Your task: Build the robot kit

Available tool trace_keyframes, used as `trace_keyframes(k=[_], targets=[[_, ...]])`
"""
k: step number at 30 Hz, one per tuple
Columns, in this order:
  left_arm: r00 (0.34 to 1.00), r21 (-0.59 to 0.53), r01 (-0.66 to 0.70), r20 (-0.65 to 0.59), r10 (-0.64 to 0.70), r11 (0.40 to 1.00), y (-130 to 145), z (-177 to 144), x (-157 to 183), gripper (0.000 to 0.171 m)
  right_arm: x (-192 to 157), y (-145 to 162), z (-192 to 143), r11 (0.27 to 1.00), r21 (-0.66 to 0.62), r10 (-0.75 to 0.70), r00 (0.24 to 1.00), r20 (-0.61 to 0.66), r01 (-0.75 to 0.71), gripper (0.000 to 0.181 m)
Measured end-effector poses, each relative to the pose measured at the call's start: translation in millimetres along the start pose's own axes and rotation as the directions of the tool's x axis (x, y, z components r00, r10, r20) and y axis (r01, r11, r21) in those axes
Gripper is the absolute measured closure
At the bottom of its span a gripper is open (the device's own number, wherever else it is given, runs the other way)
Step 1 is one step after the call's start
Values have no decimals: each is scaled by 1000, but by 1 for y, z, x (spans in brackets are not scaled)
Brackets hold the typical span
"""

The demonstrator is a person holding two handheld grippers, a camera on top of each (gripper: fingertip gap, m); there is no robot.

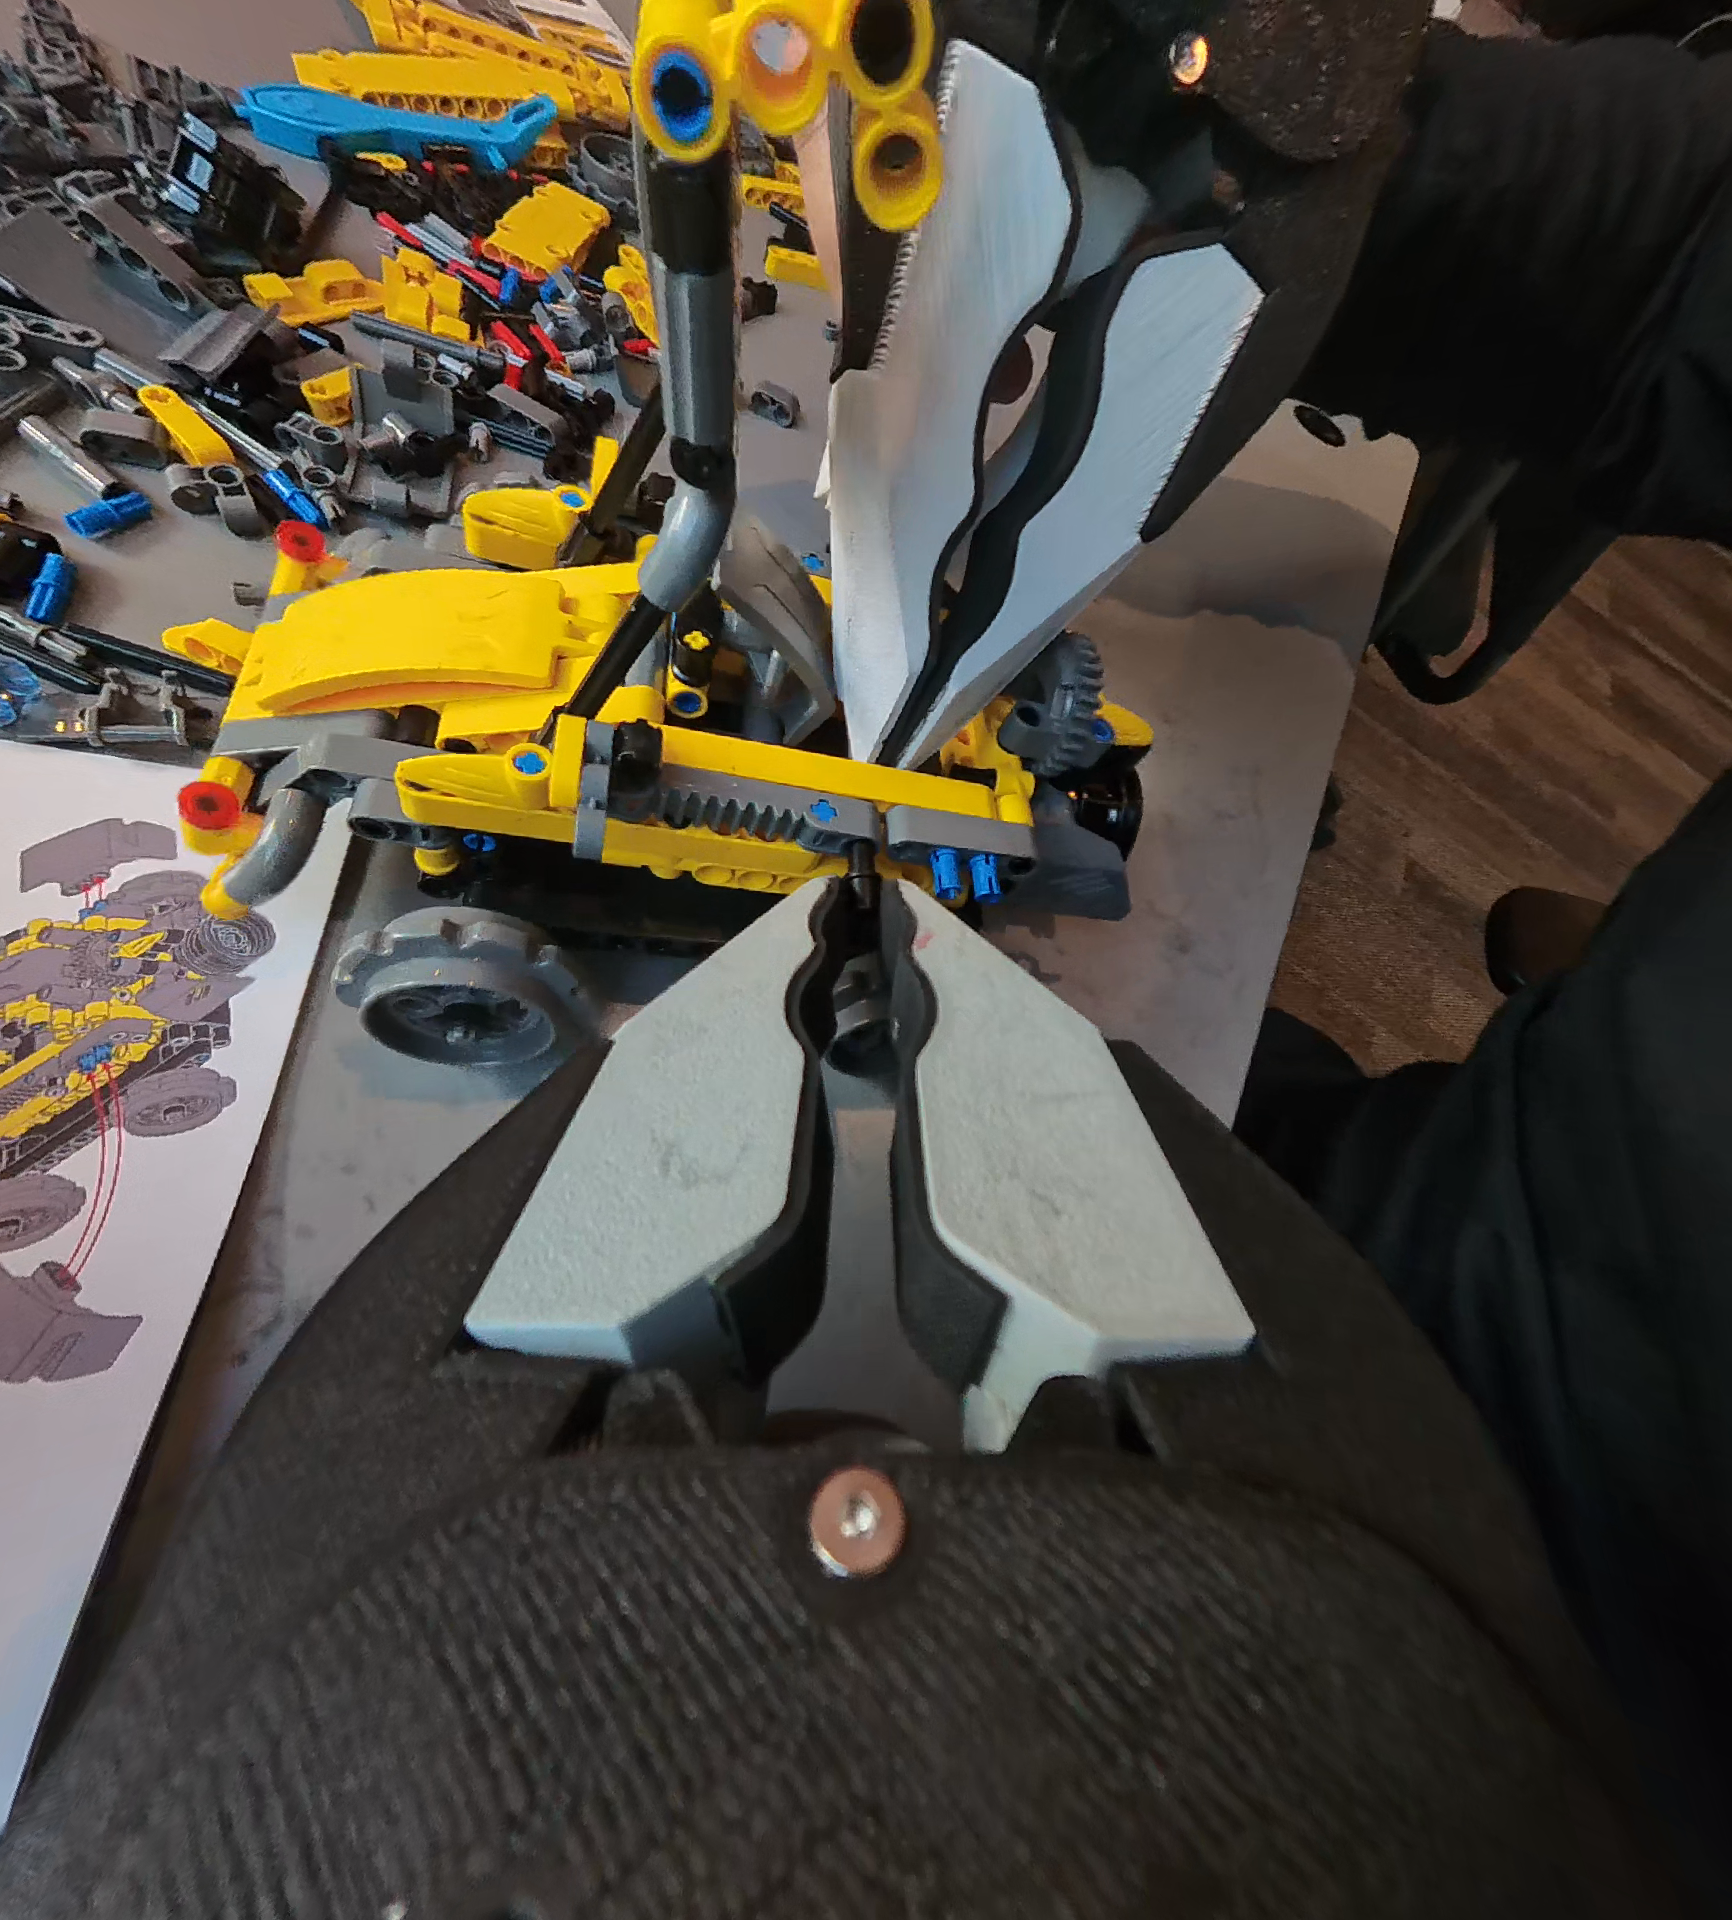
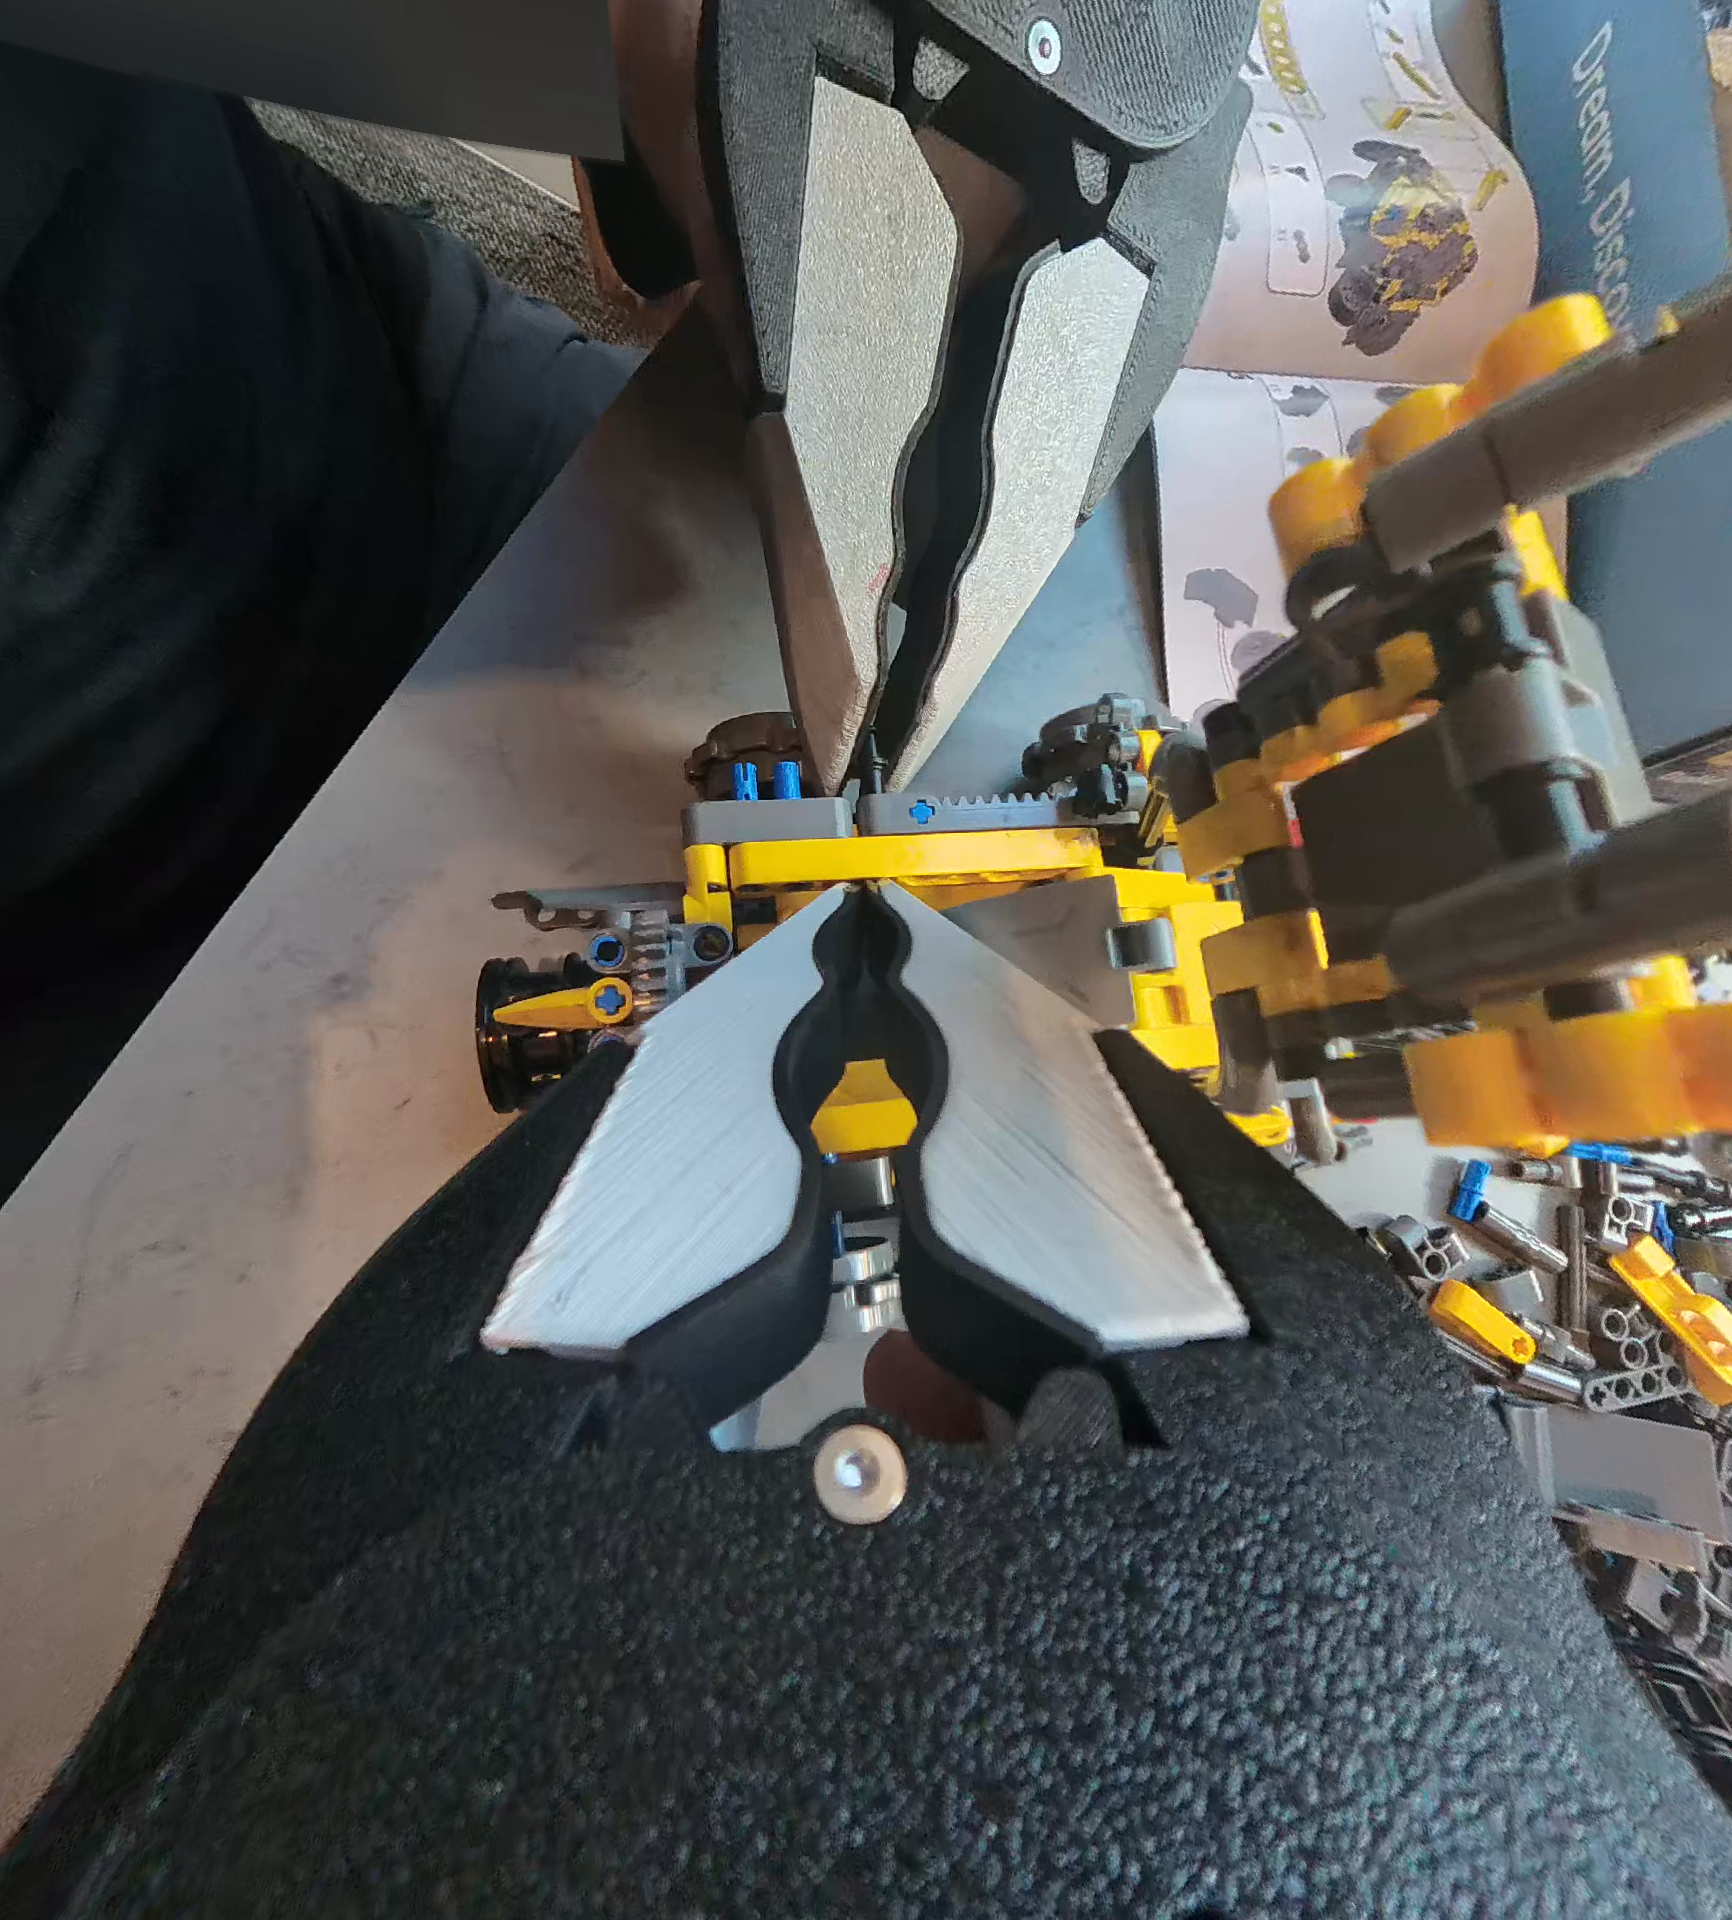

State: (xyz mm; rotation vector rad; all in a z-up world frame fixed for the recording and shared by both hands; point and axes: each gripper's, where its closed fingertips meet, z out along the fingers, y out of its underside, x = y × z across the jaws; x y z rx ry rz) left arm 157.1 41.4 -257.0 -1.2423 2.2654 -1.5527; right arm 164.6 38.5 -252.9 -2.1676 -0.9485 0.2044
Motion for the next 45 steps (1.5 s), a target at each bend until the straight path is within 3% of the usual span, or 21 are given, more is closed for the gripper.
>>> trace_keyframes(k=[13, 16, 20, 27, 32, 37, 45], targets=[[945, -182, -249, 168, 279, 951, 1, 0, -1, 171, -2, 0, -1, 998, -56, 23, 1000, -6, -23, 181], [968, -166, -192, 129, 214, 967, 2, 0, 0, 171, -2, 0, -1, 998, -51, 40, 999, -5, -41, 181], [960, -188, -218, 137, 246, 958, 2, 2, -1, 171, -2, 1, -1, 998, -41, 50, 999, -12, -51, 181], [971, -126, -210, 93, 222, 970, 0, 5, 1, 171, -2, 3, -3, 999, -35, 38, 999, -16, -39, 181], [980, -133, -198, -33, 196, 971, 0, 5, 4, 171, -4, 2, -3, 999, -38, 12, 1000, 4, -12, 181], [986, -120, -71, -156, 52, 990, -2, 5, 3, 170, -1, 8, -6, 998, -62, 5, 1000, -1, -5, 181], [984, -107, -172, -55, 167, 979, -2, 5, 1, 169, 8, 5, -18, 978, -36, 201, 977, -78, -204, 181]])
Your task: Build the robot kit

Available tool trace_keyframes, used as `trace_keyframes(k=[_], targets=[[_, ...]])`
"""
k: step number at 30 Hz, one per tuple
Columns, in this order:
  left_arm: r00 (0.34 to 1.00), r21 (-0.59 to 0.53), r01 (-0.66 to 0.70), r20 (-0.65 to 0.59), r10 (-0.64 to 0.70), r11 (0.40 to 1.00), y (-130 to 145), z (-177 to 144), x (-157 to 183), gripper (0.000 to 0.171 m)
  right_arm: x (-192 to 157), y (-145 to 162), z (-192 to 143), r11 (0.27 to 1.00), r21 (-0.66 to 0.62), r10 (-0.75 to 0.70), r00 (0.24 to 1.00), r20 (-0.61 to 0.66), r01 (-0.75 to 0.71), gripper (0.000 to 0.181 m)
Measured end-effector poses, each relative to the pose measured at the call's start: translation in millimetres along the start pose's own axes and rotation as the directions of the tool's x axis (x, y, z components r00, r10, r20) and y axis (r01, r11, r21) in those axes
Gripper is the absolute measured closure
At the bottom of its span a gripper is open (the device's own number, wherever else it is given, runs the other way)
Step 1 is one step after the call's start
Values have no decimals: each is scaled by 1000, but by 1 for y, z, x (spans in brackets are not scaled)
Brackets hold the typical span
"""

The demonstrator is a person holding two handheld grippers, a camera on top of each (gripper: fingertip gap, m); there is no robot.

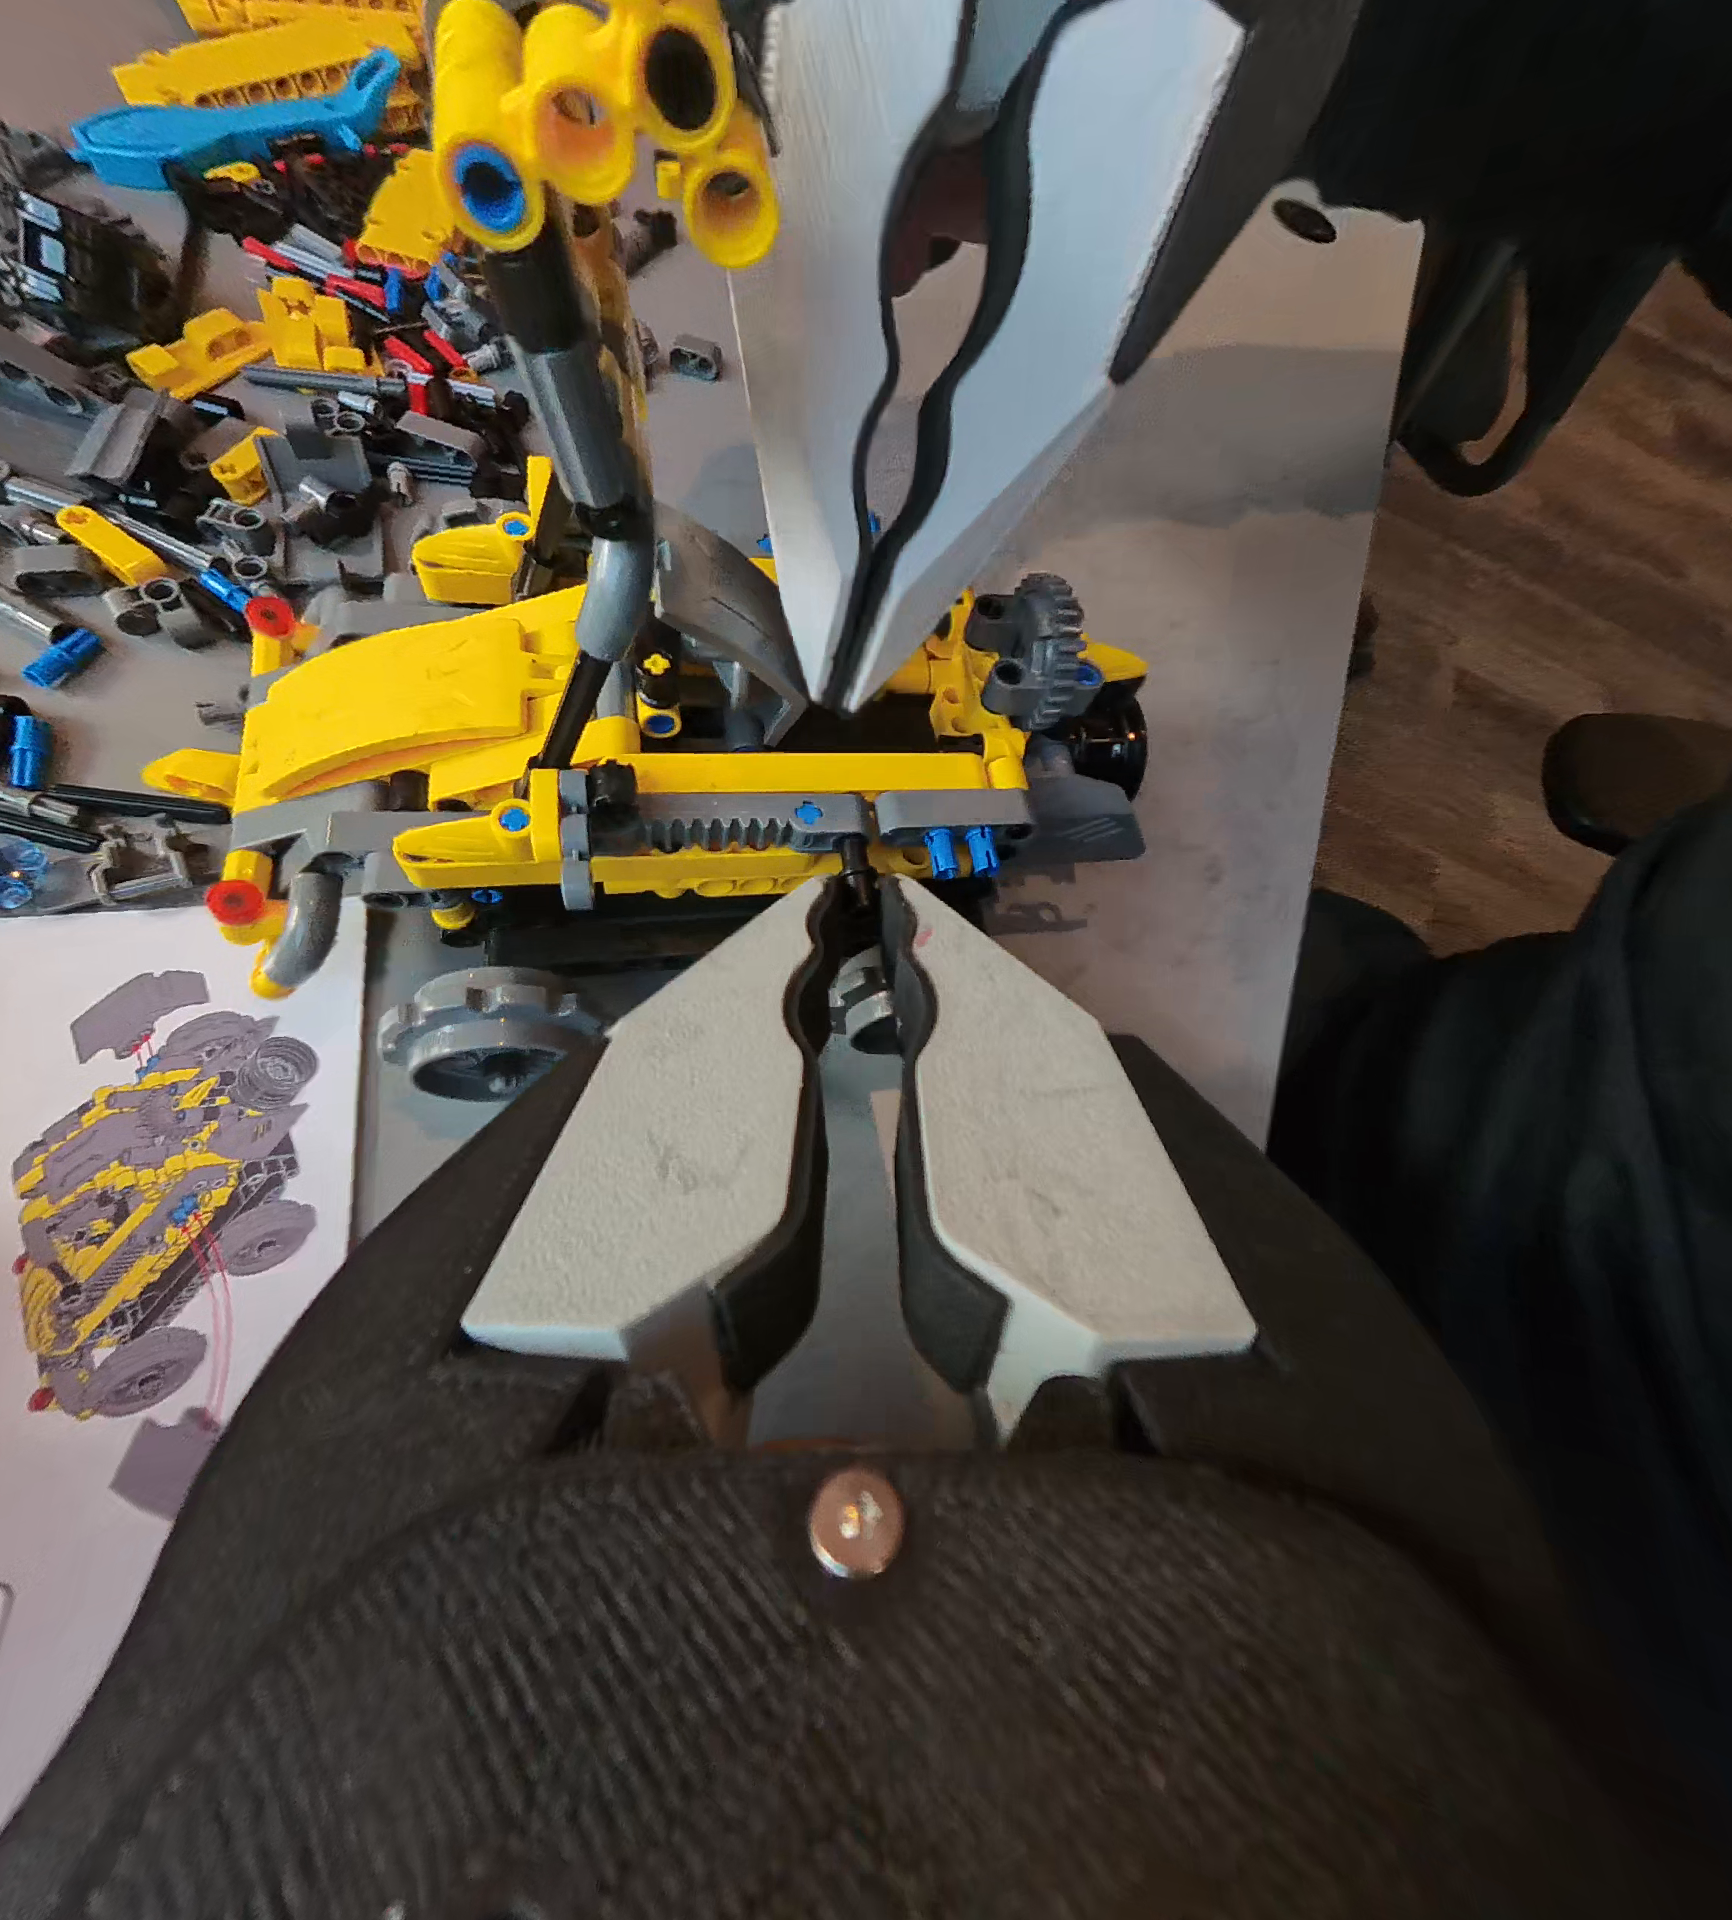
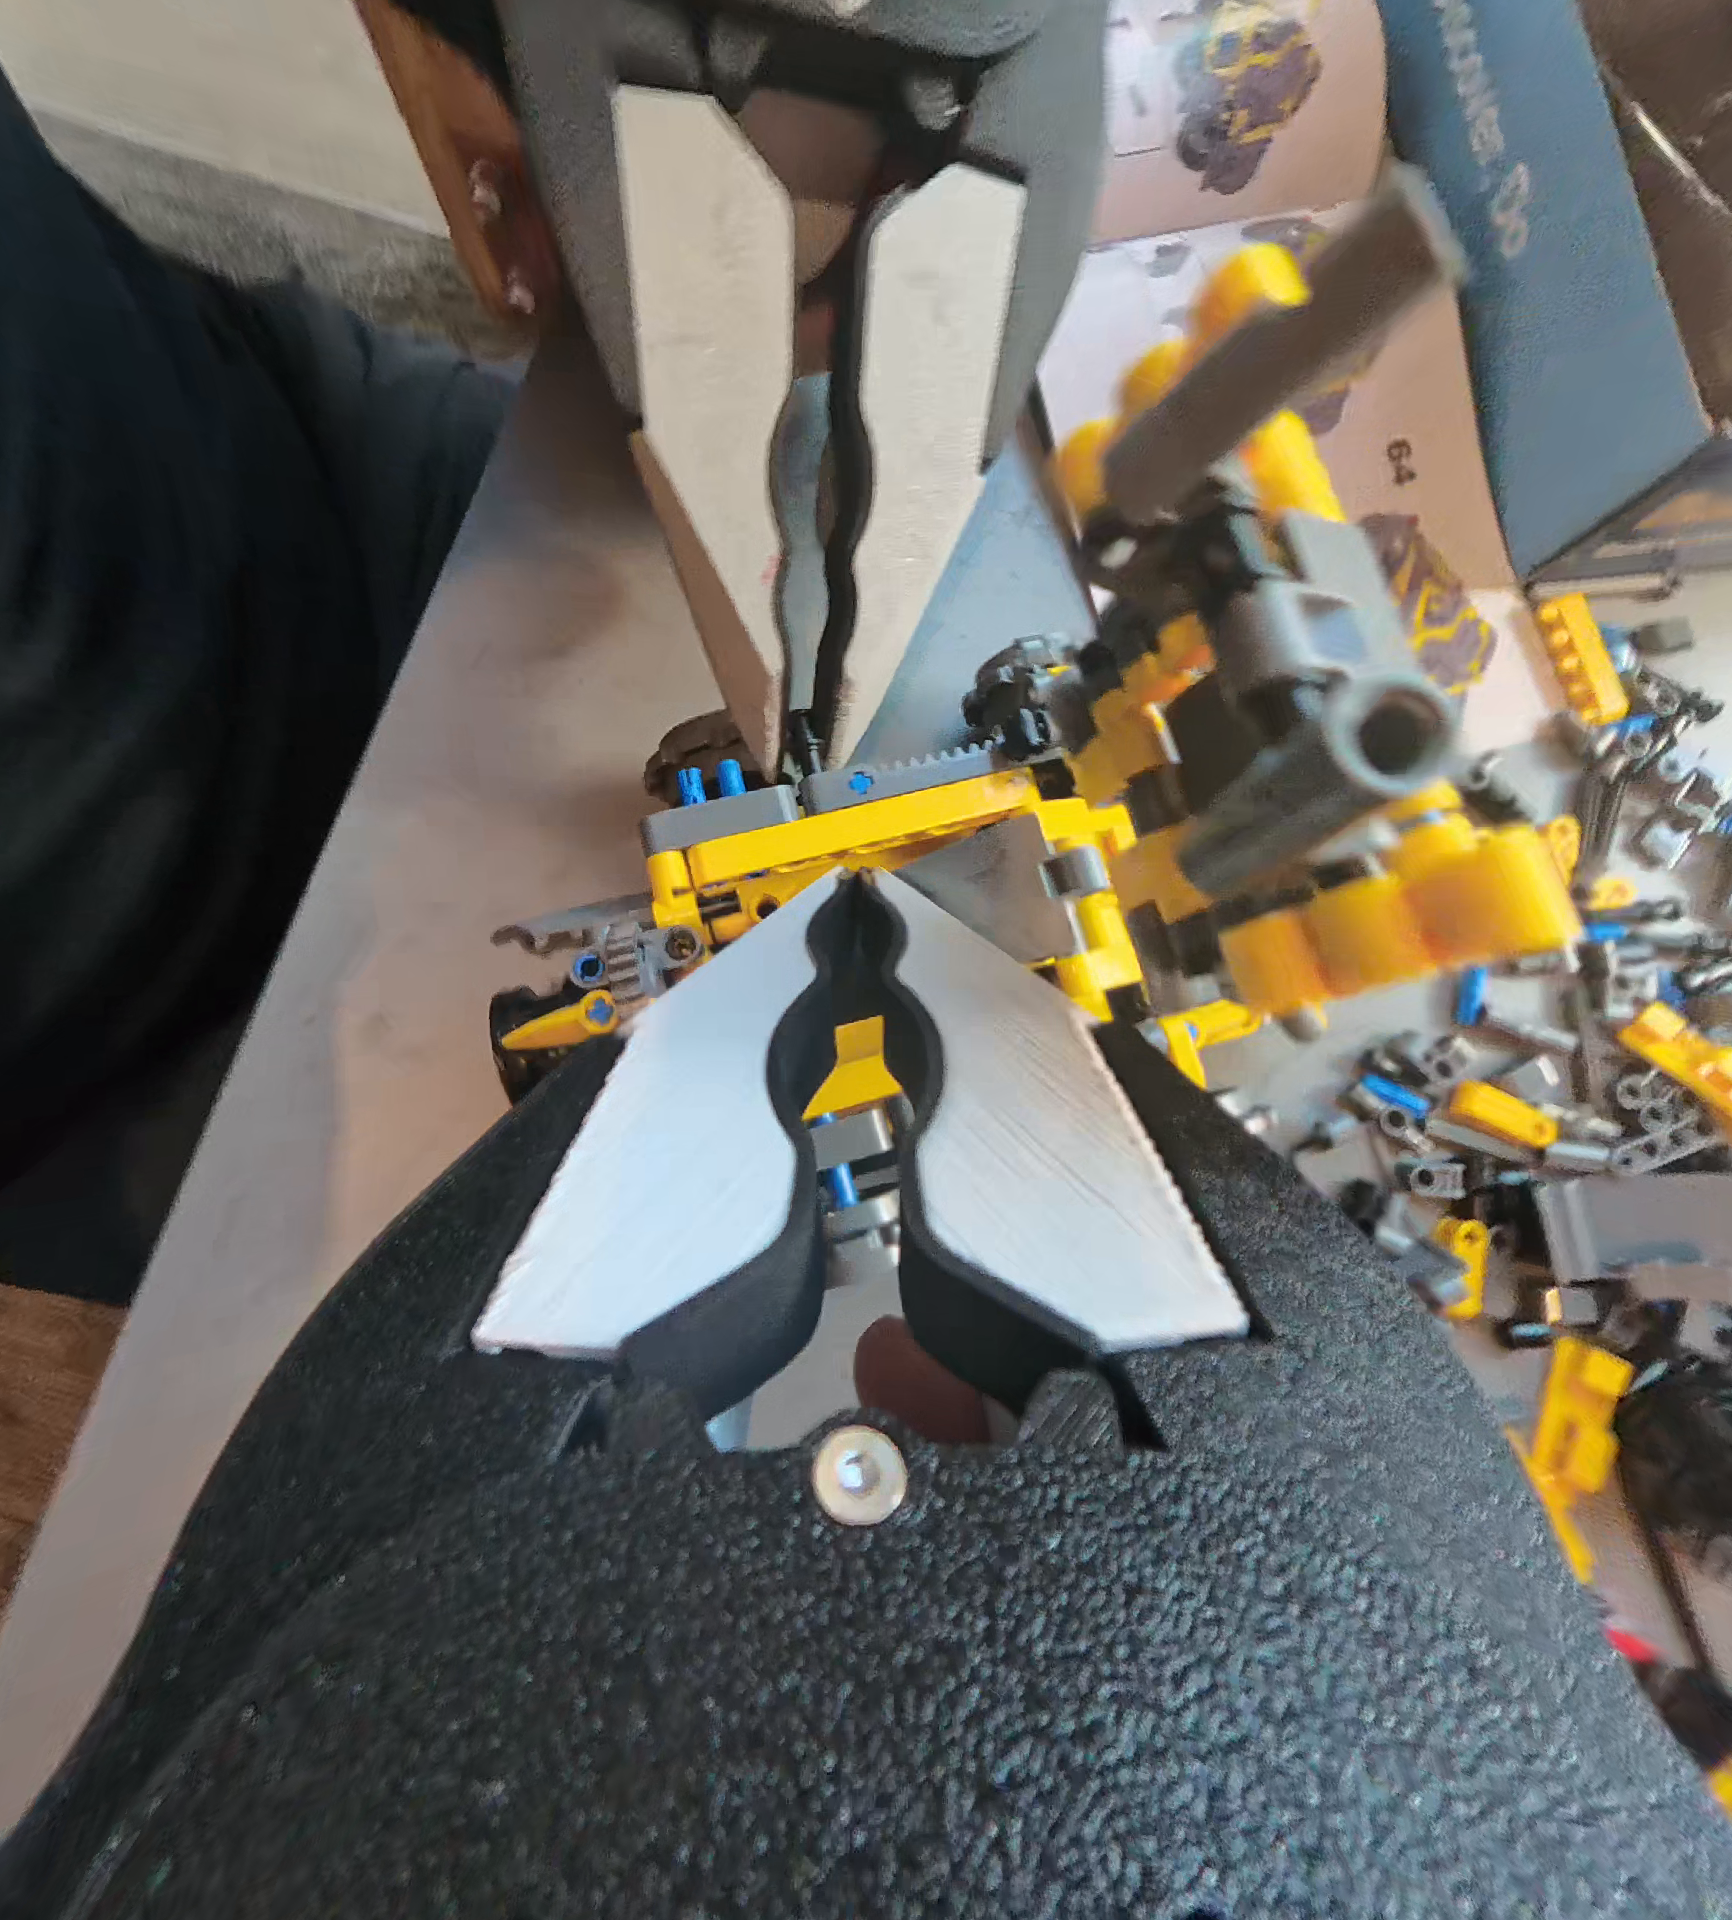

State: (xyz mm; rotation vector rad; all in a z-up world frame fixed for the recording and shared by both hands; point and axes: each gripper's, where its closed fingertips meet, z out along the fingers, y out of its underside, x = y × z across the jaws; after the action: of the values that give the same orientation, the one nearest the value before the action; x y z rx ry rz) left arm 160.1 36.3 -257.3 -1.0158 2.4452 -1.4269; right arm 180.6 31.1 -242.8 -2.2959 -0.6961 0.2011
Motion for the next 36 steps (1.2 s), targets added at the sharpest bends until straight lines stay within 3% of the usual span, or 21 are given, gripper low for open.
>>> trace_keyframes(k=[5, 8, 10, 12, 15, 19, 22, 24, 27, 29, 33, 36], targets=[[997, 77, 71, 7, -72, 994, -6, 13, 17, 165, -11, 4, -10, 980, 14, 200, 979, -29, -199, 174], [1000, 76, -1, -12, 1, 997, -7, 19, 42, 139, -26, 7, -18, 955, 28, 298, 949, -100, -296, 159], [995, 93, -95, 31, 93, 991, -10, 10, 42, 149, -28, 6, -19, 910, 76, 414, 888, -199, -407, 155], [992, 148, -122, 43, 117, 981, -21, -10, 35, 148, -34, 8, -14, 874, 98, 483, 830, -281, -475, 145], [986, 117, -167, 41, 163, 979, -25, -34, 14, 131, -40, 11, -7, 863, 116, 491, 766, -416, -491, 136], [949, 66, -312, -19, 313, 948, -21, -34, 4, 130, -36, 8, -6, 848, 174, 510, 683, -522, -501, 135], [944, 51, -308, -106, 312, 950, -17, -21, 6, 122, -36, 2, -9, 875, 142, 455, 688, -565, -463, 155], [933, 89, -339, -94, 347, 937, -21, -17, 10, 126, -38, -3, -10, 888, 117, 426, 701, -571, -445, 165], [911, 115, -401, -56, 409, 909, -24, -16, 16, 135, -39, -3, -4, 855, 117, 482, 690, -540, -505, 146], [889, 128, -440, -78, 451, 889, -24, -15, 28, 138, -38, 1, -1, 845, 106, 491, 680, -545, -525, 149], [880, -4, -455, -156, 449, 890, -7, -4, 32, 132, -39, -3, 5, 850, 122, 489, 682, -544, -513, 156], [836, -77, -544, -133, 532, 836, -4, 2, 30, 130, -39, -1, 4, 856, 115, 471, 672, -571, -504, 158]])
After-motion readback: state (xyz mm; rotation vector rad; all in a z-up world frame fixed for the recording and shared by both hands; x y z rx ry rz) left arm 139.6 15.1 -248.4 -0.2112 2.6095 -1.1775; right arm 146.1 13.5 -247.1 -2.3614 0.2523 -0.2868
